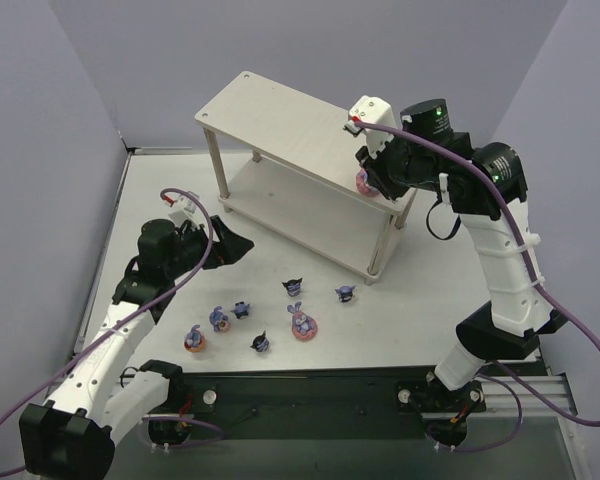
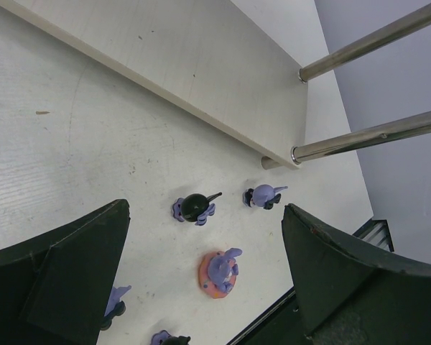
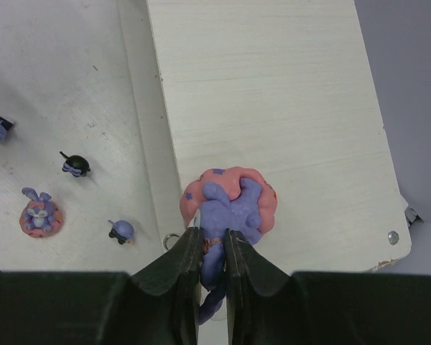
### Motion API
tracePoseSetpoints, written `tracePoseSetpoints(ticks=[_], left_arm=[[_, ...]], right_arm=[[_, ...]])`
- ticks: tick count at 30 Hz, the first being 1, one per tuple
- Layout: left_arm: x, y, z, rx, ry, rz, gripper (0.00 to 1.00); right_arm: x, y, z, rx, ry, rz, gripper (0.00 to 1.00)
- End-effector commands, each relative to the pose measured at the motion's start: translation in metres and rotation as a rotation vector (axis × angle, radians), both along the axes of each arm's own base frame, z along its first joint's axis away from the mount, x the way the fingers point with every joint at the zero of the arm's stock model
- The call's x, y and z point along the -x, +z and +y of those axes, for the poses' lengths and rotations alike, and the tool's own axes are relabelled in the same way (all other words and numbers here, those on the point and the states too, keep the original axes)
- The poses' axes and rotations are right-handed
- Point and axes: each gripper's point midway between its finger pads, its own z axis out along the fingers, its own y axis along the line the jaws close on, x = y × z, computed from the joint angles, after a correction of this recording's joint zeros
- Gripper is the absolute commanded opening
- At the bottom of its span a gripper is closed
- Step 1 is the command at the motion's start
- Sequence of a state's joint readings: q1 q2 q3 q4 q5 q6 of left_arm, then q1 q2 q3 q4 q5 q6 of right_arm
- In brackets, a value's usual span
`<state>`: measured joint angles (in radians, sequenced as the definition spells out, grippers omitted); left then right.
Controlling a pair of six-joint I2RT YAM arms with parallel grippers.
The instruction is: Place and organize the plastic toys onto the shelf
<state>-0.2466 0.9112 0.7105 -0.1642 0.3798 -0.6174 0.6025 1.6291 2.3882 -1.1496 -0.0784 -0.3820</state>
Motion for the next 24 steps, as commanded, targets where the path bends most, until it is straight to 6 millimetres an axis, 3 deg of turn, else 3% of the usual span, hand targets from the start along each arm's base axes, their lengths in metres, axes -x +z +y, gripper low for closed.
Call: tracePoseSetpoints(ticks=[1, 3, 6, 7, 9, 10, 13, 19, 24], left_arm=[[-0.005, 0.011, -0.003, 0.021, -0.016, -0.048, 0.97], [-0.005, 0.01, -0.003, 0.021, -0.016, -0.045, 0.97], [-0.005, 0.01, -0.002, 0.02, -0.015, -0.043, 0.97], [-0.005, 0.009, -0.003, 0.02, -0.016, -0.043, 0.97], [-0.004, 0.01, -0.003, 0.019, -0.018, -0.046, 0.97], [-0.004, 0.008, -0.002, 0.018, -0.015, -0.042, 0.97], [-0.004, 0.008, -0.003, 0.018, -0.017, -0.041, 0.97], [-0.003, 0.009, -0.002, 0.019, -0.015, -0.044, 0.97], [-0.004, 0.017, -0.001, 0.021, -0.008, -0.066, 0.97]], right_arm=[[-0.007, 0.001, -0.014, 0.076, -0.03, -0.035, 0.0], [-0.008, 0.002, -0.013, 0.075, -0.024, -0.038, 0.01], [-0.008, 0.002, -0.012, 0.069, -0.021, -0.039, 0.1], [-0.009, 0.003, -0.013, 0.068, -0.031, -0.043, 0.21], [-0.011, 0.006, -0.013, 0.064, -0.039, -0.055, 0.3], [-0.011, 0.006, -0.013, 0.061, -0.04, -0.056, 0.41], [-0.012, 0.01, -0.012, 0.047, -0.044, -0.068, 0.52], [-0.015, 0.016, -0.016, 0.038, -0.072, -0.097, 0.59], [-0.015, 0.043, -0.022, -0.03, -0.118, -0.183, 0.63]])
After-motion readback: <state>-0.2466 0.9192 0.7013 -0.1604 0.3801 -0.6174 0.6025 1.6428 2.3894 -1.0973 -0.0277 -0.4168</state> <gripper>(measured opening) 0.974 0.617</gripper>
